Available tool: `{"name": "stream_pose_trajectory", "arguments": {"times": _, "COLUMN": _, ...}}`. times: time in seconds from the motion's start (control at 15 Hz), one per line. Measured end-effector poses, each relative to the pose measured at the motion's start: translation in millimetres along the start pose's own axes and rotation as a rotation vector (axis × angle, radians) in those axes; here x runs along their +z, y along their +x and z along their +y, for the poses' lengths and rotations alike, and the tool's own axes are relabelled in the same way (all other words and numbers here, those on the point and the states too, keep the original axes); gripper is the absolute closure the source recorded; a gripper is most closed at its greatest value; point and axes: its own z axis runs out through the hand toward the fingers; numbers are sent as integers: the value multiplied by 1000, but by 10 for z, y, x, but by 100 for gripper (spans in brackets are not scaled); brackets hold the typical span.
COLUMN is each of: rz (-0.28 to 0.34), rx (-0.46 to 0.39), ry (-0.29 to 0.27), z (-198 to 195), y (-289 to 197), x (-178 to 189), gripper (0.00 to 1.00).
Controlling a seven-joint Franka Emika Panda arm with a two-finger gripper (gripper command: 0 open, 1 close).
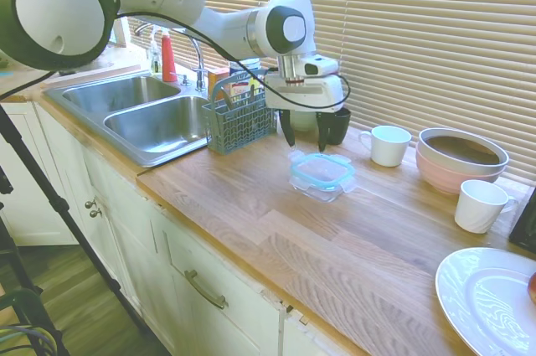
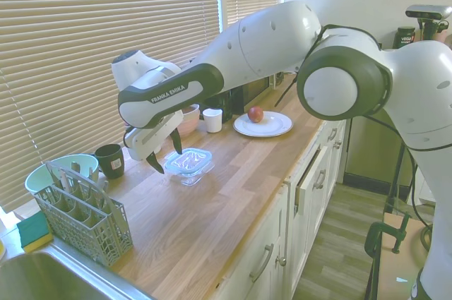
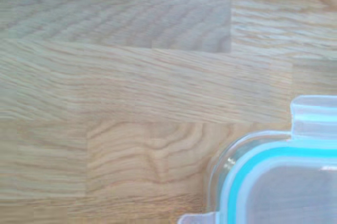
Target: Cover the lid of the food container
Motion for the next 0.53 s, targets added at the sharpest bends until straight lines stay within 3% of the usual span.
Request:
{"name": "stream_pose_trajectory", "arguments": {"times": 0.27, "rz": -31, "rx": -12, "ry": 67, "z": 345, "y": -200, "x": -416, "gripper": 0}}
{"name": "stream_pose_trajectory", "arguments": {"times": 0.53, "rz": -86, "rx": -27, "ry": 143, "z": 936, "y": -462, "x": -814, "gripper": 0}}
